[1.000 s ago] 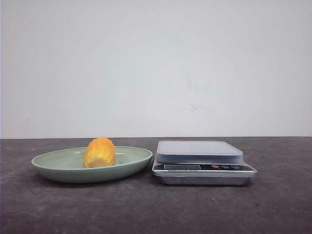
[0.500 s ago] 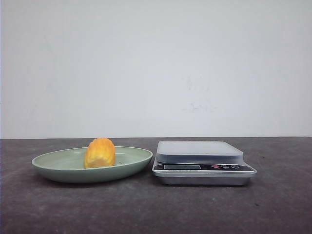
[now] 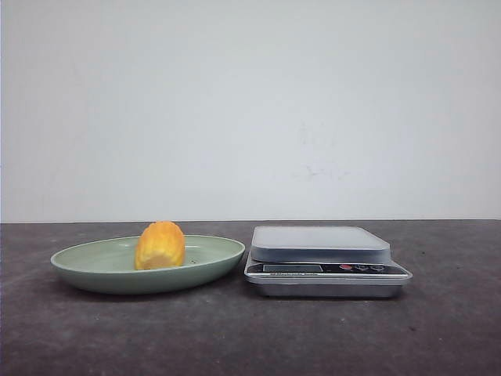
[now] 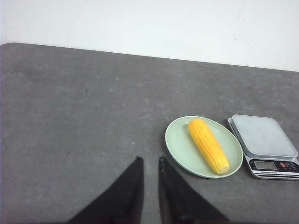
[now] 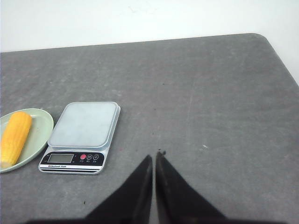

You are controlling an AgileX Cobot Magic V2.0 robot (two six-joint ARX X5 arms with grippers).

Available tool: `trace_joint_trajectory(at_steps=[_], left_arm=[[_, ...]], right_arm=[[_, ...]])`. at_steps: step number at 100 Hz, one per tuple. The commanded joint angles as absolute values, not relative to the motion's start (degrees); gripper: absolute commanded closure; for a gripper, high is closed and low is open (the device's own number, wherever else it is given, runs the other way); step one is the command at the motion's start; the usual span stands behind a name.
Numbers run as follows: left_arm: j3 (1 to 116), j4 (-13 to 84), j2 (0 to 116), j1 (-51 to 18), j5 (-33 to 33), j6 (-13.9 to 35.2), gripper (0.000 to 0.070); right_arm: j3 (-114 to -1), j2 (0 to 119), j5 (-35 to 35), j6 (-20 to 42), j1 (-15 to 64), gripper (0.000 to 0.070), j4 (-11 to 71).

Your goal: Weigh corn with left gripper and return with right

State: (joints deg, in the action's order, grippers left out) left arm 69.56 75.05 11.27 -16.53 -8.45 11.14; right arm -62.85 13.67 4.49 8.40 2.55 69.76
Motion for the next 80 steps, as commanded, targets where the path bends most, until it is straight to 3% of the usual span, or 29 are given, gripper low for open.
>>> trace_joint_trajectory(at_steps=[1, 27, 38, 60, 80], left_arm=[[70.46, 74.52, 11.64, -16.67, -8.51, 11.03, 0.0688], [66.89, 70.26, 11.46, -13.58, -8.99, 11.07, 0.0688], [58.24, 59.48, 9.08, -9.72, -8.03, 10.09, 0.0687], [35.81, 35.00, 1.76, -1.32, 1.74, 9.91, 0.0687], [22.39, 24.58, 0.21, 2.04, 4.86, 12.58, 0.0685]], right_arm=[[-63.70, 13.47, 4.49, 8.99, 2.50, 0.0696, 69.04], [-63.70, 13.47, 4.49, 8.99, 2.48, 0.0696, 69.04], [-63.70, 13.45, 4.49, 8.99, 2.50, 0.0696, 69.04], [-63.70, 13.43, 4.49, 8.99, 2.48, 0.0696, 69.04], [-63.70, 13.41, 4.49, 8.99, 2.50, 0.0696, 69.04]])
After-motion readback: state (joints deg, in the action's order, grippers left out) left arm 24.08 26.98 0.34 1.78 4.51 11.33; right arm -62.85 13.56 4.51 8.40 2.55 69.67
